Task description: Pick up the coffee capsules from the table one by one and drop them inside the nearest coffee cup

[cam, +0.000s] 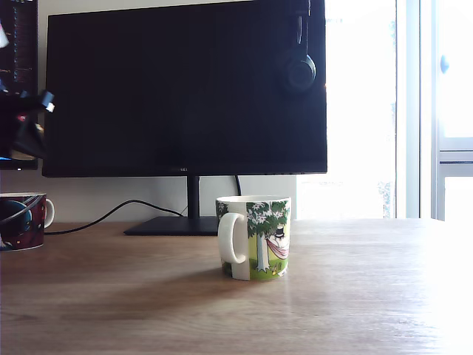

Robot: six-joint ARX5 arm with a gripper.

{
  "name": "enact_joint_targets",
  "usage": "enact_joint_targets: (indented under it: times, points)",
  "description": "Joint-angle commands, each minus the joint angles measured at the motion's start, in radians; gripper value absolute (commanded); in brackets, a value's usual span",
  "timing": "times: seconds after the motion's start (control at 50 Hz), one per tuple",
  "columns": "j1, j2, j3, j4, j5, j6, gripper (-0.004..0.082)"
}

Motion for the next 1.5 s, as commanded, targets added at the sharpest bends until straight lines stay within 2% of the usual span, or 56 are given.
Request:
enact_joint_targets:
  times: [0.0, 0.22, 0.48, 0.62, 0.96, 1.34, 1.48]
  points:
    - [0.02, -0.013, -0.01, -0.017, -0.004, 0.005, 0.0127]
    - [0.075, -0.016, 0.002, -0.034, -0.003, 0.005, 0.0127]
    - [0.081, -0.016, 0.003, -0.032, -0.002, 0.003, 0.0127]
    - [0.081, -0.016, 0.006, -0.036, -0.002, 0.026, 0.0127]
    - [0.081, 0.02, 0.164, -0.259, -0.003, 0.03, 0.0127]
    - [0.096, 0.241, 0.462, -0.513, -0.005, 0.022, 0.0128]
    - [0.1, 0.299, 0.568, -0.586, -0.027, 0.023, 0.0128]
